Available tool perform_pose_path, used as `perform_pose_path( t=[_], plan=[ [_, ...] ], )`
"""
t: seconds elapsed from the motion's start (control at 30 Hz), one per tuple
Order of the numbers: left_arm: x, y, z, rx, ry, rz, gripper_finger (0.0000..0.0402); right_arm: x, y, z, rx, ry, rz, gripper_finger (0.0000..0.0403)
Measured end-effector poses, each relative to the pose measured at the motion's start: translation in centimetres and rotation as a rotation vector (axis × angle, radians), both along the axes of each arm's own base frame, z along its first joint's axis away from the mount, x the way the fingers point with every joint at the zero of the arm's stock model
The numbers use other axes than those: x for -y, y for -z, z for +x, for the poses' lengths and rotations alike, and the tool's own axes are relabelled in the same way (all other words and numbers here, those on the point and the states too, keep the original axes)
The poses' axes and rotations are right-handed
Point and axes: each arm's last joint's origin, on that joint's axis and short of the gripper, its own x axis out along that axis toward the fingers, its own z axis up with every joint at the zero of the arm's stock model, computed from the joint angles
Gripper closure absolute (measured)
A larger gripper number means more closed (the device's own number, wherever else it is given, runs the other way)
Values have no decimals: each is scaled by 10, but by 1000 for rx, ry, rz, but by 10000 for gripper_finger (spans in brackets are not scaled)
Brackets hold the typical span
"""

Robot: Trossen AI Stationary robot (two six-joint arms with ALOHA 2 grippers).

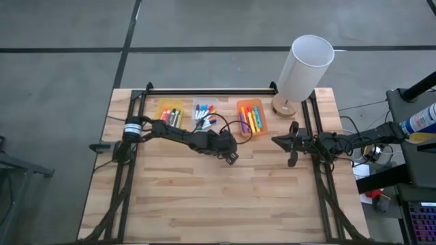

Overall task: Pick & Place Markers
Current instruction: Put the small blue highlighter pen into the transparent bin

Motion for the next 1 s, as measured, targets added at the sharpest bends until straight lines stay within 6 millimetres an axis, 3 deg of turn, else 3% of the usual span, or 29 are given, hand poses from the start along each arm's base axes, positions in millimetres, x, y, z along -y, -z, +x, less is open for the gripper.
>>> perform_pose_path(
  t=[0.63,1.0],
  plan=[
    [0,2,1,6,19,24,273,0,0,0,-1,0,0,394],
    [-1,24,3,-66,43,37,274,0,0,0,-1,0,0,394]
  ],
)
